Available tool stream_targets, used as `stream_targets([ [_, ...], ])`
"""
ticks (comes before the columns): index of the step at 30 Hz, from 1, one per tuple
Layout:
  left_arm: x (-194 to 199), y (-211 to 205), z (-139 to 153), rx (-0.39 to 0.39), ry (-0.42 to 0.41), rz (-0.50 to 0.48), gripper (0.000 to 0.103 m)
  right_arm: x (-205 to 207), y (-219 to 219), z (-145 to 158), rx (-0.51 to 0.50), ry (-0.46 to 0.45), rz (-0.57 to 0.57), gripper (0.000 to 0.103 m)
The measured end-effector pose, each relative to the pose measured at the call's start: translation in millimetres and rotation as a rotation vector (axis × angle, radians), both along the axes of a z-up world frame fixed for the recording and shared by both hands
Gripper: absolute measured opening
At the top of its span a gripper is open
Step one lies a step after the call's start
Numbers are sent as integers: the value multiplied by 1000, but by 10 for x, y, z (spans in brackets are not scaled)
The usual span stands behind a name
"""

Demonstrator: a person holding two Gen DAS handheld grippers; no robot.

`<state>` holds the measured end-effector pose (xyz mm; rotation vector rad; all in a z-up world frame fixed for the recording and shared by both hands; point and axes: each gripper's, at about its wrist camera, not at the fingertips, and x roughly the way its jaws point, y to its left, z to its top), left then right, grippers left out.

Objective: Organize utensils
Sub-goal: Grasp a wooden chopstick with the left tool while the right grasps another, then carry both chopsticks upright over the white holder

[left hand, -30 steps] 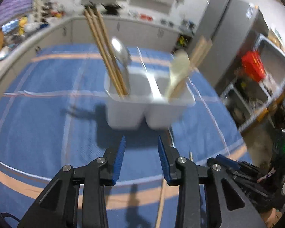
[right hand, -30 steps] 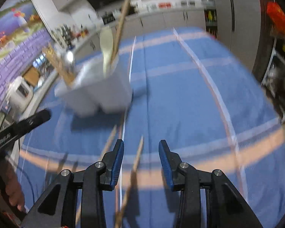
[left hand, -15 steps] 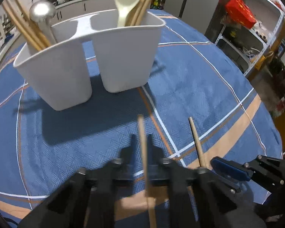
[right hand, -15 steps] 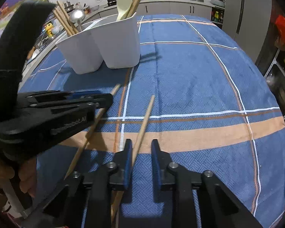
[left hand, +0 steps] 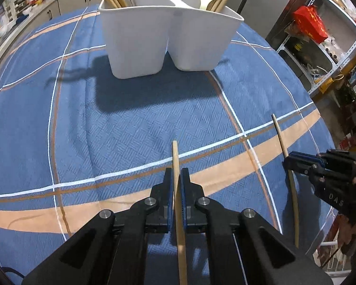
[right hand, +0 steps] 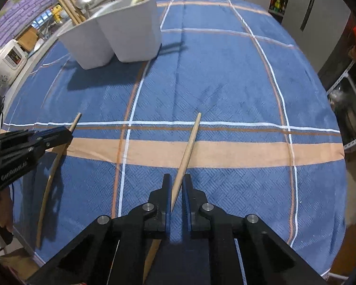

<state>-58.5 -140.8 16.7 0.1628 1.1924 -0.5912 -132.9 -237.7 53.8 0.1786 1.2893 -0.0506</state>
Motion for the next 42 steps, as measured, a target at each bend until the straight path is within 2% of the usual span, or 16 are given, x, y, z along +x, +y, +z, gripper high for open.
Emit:
stream_targets([
  [3,6,-145,-2,76,2,-53,6,153,28,0,-17,48,-7,10],
  [6,8,-225,5,118,-7,-88,7,318,68,-5,-38,93,-23,10],
  [11,-19,-212,-9,83,-37,-59,7,428,191,-4,-99,95,-43,11],
  [15,-57,-53,-1,1,-40,-32,5,323,281,4,-125,14,-57,8],
  [17,-64,57,26,-32,-24,-5,5,234,245,5,-46,-22,-91,7],
  [18,-90,130,91,-46,-52,6,5,188,223,24,-20,-45,-106,6],
  [26,-256,559,576,-158,-147,35,5,-158,363,478,81,-262,-155,6],
  [34,-516,779,966,-225,-265,59,5,-364,583,877,62,-410,-125,6],
  [42,-773,1000,1255,-298,-328,53,5,-555,789,1151,57,-492,-84,6],
])
